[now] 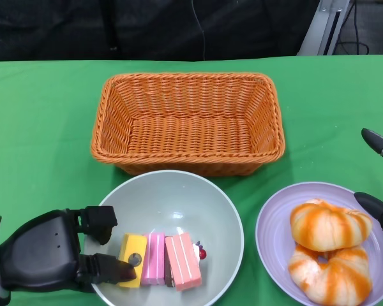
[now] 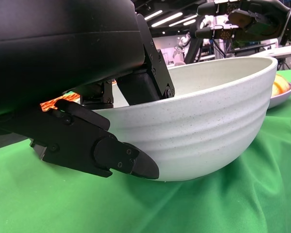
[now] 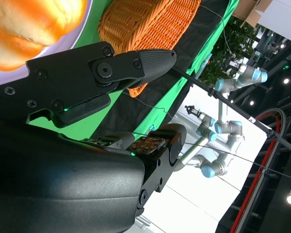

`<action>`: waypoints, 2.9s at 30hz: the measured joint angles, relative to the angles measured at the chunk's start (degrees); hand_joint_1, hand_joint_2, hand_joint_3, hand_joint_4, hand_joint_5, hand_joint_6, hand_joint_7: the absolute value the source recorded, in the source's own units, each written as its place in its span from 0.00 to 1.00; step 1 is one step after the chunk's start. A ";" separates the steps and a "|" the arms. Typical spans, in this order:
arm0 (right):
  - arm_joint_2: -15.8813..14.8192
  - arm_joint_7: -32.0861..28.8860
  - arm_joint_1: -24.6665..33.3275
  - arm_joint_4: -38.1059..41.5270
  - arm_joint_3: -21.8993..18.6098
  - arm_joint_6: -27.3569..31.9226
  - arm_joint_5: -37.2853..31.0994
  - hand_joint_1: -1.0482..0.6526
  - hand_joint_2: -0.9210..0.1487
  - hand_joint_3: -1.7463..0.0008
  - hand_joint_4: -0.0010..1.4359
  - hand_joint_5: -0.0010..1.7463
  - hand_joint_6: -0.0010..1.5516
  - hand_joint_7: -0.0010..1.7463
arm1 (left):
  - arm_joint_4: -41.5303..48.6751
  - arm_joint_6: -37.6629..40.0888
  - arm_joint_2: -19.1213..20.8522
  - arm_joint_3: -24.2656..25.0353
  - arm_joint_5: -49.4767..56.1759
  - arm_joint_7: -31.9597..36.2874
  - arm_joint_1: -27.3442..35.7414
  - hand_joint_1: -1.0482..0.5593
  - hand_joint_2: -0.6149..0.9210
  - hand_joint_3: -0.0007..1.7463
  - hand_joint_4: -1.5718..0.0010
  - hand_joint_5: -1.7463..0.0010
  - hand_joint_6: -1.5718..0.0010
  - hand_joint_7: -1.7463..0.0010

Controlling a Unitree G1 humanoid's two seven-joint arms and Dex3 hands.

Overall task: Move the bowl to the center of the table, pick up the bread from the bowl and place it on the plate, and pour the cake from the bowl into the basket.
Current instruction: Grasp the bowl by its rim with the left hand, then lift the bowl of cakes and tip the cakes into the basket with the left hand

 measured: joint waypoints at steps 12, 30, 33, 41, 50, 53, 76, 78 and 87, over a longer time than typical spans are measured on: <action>0.00 -0.32 -0.43 1.59 -0.03 -0.83 -0.30 0.30 0.00 0.87 0.40 0.08 0.32 0.01 | 0.66 0.57 -0.09 -1.20 0.90 1.80 -1.00 0.44 1.00 0.02 0.62 0.43 0.35 1.00; 0.00 -1.67 -0.43 1.60 -0.11 -0.93 -1.48 0.33 0.00 0.89 0.40 0.08 0.33 0.01 | -1.77 -3.61 3.04 -0.73 0.91 1.77 -1.55 0.40 1.00 0.12 0.66 0.40 0.37 0.99; 0.00 -1.68 -0.43 1.62 -0.11 -0.93 -1.53 0.33 0.00 0.89 0.40 0.08 0.33 0.01 | -2.63 -3.96 3.72 -0.40 0.91 1.78 -1.65 0.40 1.00 0.12 0.65 0.40 0.36 0.99; -0.01 -2.33 -0.43 1.72 -0.11 -0.93 -2.69 0.32 0.00 0.90 0.40 0.07 0.34 0.01 | -3.41 -3.82 4.30 1.10 0.93 2.24 -1.66 0.40 1.00 0.16 0.62 0.42 0.37 0.99; -0.03 -3.29 -0.43 1.71 -0.10 -0.92 -3.95 0.32 0.00 0.89 0.41 0.07 0.34 0.01 | -3.35 -2.55 4.26 1.54 0.92 2.55 -1.60 0.42 1.00 0.07 0.62 0.42 0.33 0.98; -0.03 -3.49 -0.43 1.71 -0.10 -0.92 -4.13 0.33 0.00 0.89 0.41 0.07 0.34 0.01 | -3.05 -2.06 3.95 1.59 0.84 2.57 -1.32 0.44 1.00 0.04 0.62 0.40 0.31 0.97; -0.02 -3.75 -0.42 1.66 -0.02 -0.94 -3.82 0.33 0.00 0.90 0.41 0.06 0.34 0.00 | 1.79 2.95 -0.81 4.85 -3.63 1.20 1.45 0.43 1.00 0.05 0.68 0.31 0.32 0.96; -0.02 -3.74 -0.42 1.66 0.01 -0.97 -3.82 0.32 0.00 0.90 0.41 0.06 0.35 0.00 | 1.89 2.78 -1.08 5.34 -4.39 0.29 1.58 0.43 1.00 0.05 0.68 0.32 0.32 0.96; -0.02 -3.31 -0.41 1.55 0.05 -0.98 -3.71 0.32 0.00 0.90 0.41 0.06 0.35 0.00 | 3.13 2.00 -2.26 6.03 -7.37 -3.20 1.90 0.44 1.00 0.05 0.69 0.30 0.33 0.97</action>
